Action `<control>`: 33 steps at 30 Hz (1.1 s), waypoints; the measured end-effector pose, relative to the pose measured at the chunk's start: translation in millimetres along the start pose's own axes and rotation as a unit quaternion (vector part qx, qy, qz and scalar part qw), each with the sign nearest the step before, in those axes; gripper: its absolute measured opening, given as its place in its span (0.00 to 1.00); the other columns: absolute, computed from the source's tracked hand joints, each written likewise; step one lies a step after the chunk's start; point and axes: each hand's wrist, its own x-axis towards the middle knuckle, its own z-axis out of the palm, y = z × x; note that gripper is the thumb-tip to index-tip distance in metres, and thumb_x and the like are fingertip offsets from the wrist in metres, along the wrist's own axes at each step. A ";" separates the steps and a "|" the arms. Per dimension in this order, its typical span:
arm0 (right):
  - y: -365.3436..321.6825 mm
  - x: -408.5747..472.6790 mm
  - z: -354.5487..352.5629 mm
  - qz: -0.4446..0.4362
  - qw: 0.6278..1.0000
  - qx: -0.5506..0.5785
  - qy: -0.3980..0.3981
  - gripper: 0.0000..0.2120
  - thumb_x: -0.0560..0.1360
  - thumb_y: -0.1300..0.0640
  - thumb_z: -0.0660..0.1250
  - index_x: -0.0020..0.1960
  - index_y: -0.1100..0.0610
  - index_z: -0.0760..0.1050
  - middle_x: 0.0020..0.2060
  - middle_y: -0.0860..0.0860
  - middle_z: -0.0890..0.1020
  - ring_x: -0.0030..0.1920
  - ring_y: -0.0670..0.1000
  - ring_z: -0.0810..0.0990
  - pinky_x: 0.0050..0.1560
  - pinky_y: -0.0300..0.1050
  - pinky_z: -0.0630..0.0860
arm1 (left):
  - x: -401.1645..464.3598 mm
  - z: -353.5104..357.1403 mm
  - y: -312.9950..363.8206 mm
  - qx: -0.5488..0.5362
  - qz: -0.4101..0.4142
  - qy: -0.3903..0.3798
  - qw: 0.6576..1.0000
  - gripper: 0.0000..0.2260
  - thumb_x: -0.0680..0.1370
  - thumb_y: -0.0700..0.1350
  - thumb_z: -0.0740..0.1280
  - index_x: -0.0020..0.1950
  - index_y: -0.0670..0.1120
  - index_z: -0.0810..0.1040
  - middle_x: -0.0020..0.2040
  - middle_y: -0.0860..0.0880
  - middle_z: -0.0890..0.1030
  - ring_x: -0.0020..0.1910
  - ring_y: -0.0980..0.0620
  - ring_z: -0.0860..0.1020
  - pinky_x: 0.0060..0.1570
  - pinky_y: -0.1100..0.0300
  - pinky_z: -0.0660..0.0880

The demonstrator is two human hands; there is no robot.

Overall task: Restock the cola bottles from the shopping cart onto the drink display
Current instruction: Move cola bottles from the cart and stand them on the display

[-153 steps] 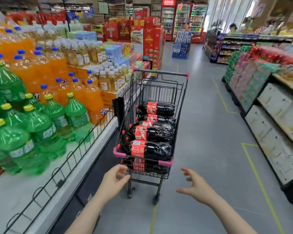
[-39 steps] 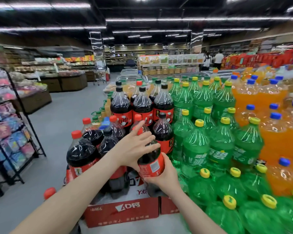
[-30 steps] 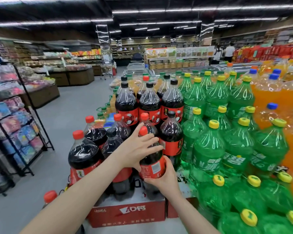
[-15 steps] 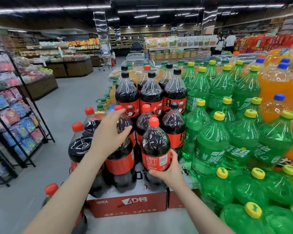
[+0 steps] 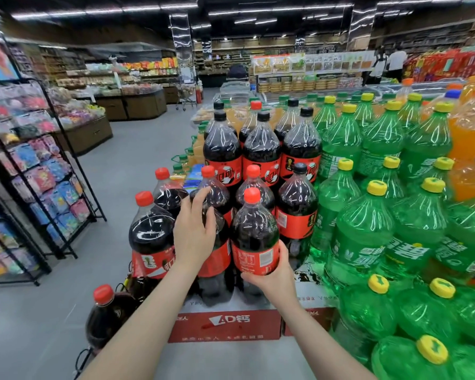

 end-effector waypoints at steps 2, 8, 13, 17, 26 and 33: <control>-0.8 0.1 1.0 -0.005 1.000 -0.005 -0.001 0.46 0.56 0.54 0.81 0.62 0.33 0.57 0.55 0.39 0.75 0.54 0.39 0.77 0.45 0.30 0.73 | 0.4 -0.8 -0.3 -0.001 0.001 0.002 1.000 0.17 0.78 0.47 0.57 0.67 0.54 0.64 0.52 0.46 0.72 0.40 0.46 0.75 0.39 0.51 0.74; 1.5 2.3 -4.2 0.009 0.999 -0.009 -0.050 0.47 0.57 0.54 0.81 0.69 0.45 0.59 0.59 0.43 0.75 0.56 0.40 0.77 0.50 0.34 0.76 | -0.1 0.5 0.6 -0.002 -0.004 -0.006 1.000 0.18 0.78 0.47 0.57 0.68 0.53 0.64 0.51 0.46 0.71 0.41 0.46 0.74 0.39 0.51 0.75; 1.6 10.2 -15.3 0.065 0.991 -0.036 -0.112 0.53 0.50 0.44 0.84 0.67 0.47 0.58 0.59 0.47 0.77 0.58 0.46 0.78 0.58 0.51 0.77 | 2.5 -7.2 6.5 -0.009 -0.010 -0.039 0.999 0.19 0.78 0.45 0.59 0.69 0.52 0.64 0.57 0.42 0.72 0.51 0.42 0.75 0.51 0.43 0.74; -27.8 0.6 -39.0 0.110 0.974 -0.136 -0.145 0.50 0.57 0.47 0.81 0.71 0.50 0.57 0.67 0.52 0.71 0.64 0.50 0.73 0.65 0.51 0.71 | 2.4 -18.2 18.0 0.073 -0.013 -0.015 0.997 0.29 0.74 0.43 0.65 0.73 0.45 0.60 0.71 0.38 0.64 0.70 0.40 0.62 0.69 0.38 0.60; -82.4 -99.9 -109.0 0.132 0.936 -0.310 -0.104 0.24 0.73 0.52 0.70 0.66 0.59 0.71 0.62 0.54 0.77 0.60 0.50 0.76 0.59 0.40 0.71 | -59.1 -37.1 79.8 -0.078 0.202 -0.109 0.970 0.24 0.73 0.47 0.60 0.69 0.43 0.68 0.66 0.44 0.72 0.66 0.45 0.69 0.69 0.44 0.62; -99.5 -234.6 -173.6 0.198 0.914 -0.353 -0.031 0.21 0.74 0.52 0.70 0.64 0.58 0.73 0.57 0.54 0.79 0.51 0.48 0.77 0.51 0.36 0.71 | -136.1 -15.5 138.3 -0.169 0.245 -0.424 0.855 0.17 0.75 0.49 0.64 0.63 0.46 0.73 0.58 0.49 0.77 0.58 0.50 0.76 0.58 0.57 0.70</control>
